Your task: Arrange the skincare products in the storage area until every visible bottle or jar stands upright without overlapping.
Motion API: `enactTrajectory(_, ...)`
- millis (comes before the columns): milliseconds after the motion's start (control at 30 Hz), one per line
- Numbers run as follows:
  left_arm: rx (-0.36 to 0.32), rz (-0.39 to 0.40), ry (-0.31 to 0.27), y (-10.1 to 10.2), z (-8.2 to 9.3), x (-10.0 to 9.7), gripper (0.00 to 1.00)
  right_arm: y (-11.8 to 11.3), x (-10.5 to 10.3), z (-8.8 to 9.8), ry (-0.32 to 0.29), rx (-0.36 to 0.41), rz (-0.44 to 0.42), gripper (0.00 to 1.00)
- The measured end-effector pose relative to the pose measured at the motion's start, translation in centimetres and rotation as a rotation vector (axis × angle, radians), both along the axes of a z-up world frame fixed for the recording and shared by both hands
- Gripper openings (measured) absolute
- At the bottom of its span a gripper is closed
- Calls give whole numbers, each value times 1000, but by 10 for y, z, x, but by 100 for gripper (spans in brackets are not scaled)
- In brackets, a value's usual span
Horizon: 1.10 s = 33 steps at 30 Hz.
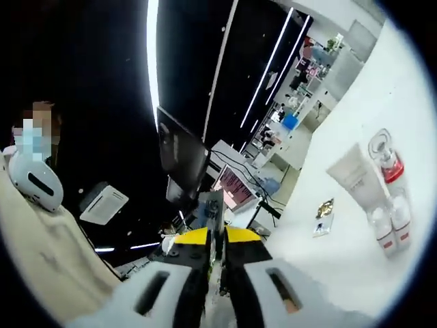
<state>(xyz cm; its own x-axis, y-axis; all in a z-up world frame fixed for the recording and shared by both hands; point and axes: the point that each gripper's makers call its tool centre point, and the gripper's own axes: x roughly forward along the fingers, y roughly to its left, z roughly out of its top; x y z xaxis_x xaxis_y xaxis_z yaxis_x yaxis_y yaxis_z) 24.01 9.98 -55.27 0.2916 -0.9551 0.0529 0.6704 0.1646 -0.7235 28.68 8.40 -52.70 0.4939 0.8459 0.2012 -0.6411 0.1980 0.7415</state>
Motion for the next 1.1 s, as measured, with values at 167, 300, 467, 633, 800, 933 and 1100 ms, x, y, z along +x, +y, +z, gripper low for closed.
enactTrajectory(167,-75,50,31,7,9,10,0,3,-10,5,31,96,25,28)
enactTrajectory(300,-135,98,55,13,16,21,0,4,-14,-1,60,121,20,30)
enactTrajectory(467,-180,138,82,19,22,32,0,11,-23,-11,84,90,51,29)
enactTrajectory(633,-177,138,84,16,22,35,0,19,-24,-15,79,54,71,23)
enactTrajectory(800,-183,141,94,13,21,37,0,15,-17,-19,45,19,20,3)
enactTrajectory(933,-171,134,73,12,20,37,0,13,-20,-17,78,56,31,2)
enactTrajectory(1100,-126,142,65,11,11,38,6,7,-20,-20,106,63,14,1)
